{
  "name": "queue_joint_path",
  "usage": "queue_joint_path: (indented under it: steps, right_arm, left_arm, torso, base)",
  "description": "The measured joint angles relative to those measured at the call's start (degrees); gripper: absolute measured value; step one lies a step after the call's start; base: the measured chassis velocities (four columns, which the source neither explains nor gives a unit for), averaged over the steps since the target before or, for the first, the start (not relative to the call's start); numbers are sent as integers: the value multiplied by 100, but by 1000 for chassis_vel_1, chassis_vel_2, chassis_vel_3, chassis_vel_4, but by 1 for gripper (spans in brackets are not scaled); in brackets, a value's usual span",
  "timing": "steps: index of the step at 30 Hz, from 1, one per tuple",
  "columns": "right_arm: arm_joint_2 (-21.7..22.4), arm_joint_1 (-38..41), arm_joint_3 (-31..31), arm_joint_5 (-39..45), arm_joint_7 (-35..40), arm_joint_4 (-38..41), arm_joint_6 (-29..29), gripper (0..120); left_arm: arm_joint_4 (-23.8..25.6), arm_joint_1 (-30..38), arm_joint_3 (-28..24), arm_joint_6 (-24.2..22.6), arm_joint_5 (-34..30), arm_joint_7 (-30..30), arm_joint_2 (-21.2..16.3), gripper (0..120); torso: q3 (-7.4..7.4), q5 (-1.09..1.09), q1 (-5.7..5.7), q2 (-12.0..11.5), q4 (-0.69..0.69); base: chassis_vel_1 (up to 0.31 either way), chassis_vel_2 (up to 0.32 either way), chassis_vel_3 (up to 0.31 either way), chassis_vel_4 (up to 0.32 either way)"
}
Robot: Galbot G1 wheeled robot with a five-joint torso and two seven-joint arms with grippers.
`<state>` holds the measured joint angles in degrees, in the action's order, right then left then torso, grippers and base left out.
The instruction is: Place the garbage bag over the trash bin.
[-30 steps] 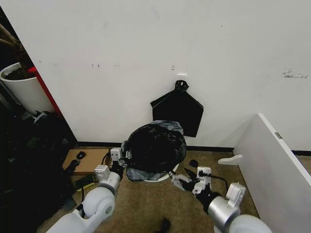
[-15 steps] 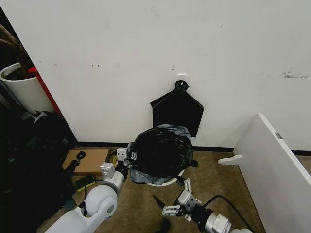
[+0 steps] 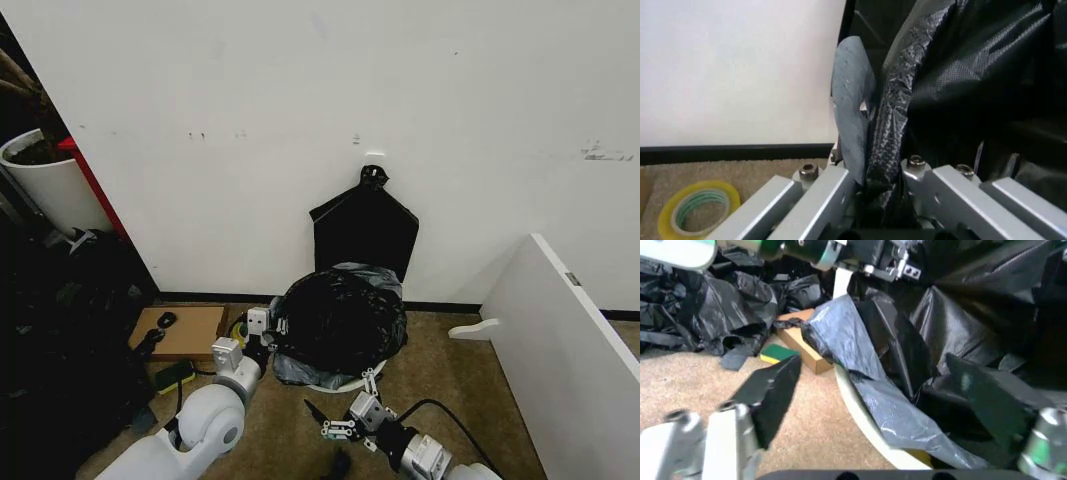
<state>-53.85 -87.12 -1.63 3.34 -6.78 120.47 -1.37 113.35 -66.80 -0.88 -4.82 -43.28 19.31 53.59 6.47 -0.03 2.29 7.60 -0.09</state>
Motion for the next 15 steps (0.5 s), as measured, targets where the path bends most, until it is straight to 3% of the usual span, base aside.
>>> queue_joint_path:
  steps: [9,15]
  right_arm:
    - [-13,40,-21,-327,-245,-168,-153,45]
    - [-17,32,-34,-435,-244,-224,-211,30]
  left_arm:
    - [62,-22,6,-44,-38,16,3,1]
    - [79,-31,14,-54,-41,18,3,1]
  torso:
    - [0,0,0,0,0]
    - [0,1,0,0,0]
  base:
    - [0,0,0,0]
    - [0,0,0,0]
